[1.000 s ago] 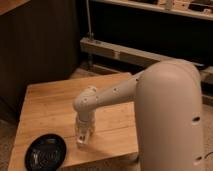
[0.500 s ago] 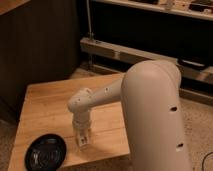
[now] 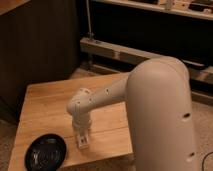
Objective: Place the bottle in the ceramic bowl
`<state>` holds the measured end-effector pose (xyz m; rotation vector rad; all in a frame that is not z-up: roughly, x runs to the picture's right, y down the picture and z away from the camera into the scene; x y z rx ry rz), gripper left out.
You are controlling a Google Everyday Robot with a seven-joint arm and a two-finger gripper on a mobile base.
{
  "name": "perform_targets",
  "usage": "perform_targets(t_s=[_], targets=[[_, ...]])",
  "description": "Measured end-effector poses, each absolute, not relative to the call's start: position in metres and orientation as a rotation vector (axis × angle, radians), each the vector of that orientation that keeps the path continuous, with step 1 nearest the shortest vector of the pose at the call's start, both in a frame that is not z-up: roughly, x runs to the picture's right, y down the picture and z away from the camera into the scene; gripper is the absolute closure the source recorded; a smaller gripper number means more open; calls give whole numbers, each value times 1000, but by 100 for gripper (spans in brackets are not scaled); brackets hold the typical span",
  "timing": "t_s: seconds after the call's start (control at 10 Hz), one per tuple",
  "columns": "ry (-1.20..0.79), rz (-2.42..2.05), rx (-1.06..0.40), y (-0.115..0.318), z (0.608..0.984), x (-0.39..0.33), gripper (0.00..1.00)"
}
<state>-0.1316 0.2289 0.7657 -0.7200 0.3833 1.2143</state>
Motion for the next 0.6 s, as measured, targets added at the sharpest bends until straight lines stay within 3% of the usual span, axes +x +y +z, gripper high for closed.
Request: perform_targets(t_s=[0.6], targets=[[148,1131,-623,172,643,-161,100]])
